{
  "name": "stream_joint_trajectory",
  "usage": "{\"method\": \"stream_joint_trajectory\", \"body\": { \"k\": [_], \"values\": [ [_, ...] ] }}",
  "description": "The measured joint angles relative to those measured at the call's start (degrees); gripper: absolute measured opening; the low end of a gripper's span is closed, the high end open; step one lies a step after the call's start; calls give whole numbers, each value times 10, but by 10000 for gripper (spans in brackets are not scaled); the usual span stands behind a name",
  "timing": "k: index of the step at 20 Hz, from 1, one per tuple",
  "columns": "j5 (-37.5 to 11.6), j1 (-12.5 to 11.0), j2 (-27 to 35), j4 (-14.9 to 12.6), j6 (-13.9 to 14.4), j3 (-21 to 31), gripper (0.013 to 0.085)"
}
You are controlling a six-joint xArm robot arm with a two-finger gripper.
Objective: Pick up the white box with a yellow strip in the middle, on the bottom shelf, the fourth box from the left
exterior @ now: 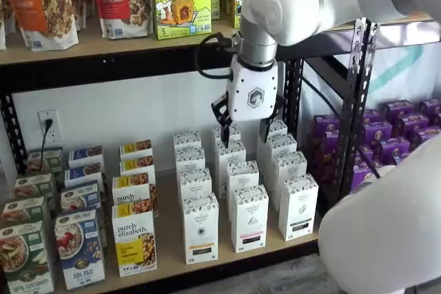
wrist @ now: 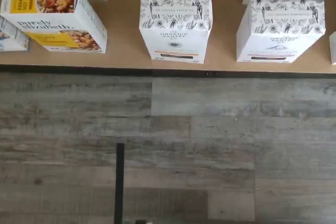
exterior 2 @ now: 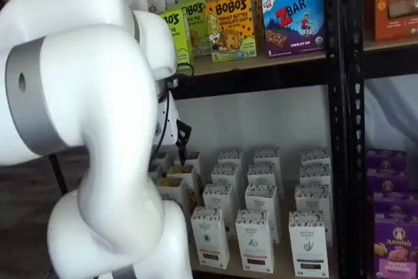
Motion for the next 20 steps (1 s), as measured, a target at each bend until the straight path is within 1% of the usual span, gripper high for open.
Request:
{"method": "stream_joint_trajectory", "body": {
  "k": [5,10,15,20],
  "values": [
    [-22,3,23,-3,5,5,850],
    [-64,0,44,-12,8,17,850],
    [-101,-7,73,-2,-5,24,850],
    [-130,-10,107,-1,-9,26,850]
  ]
}}
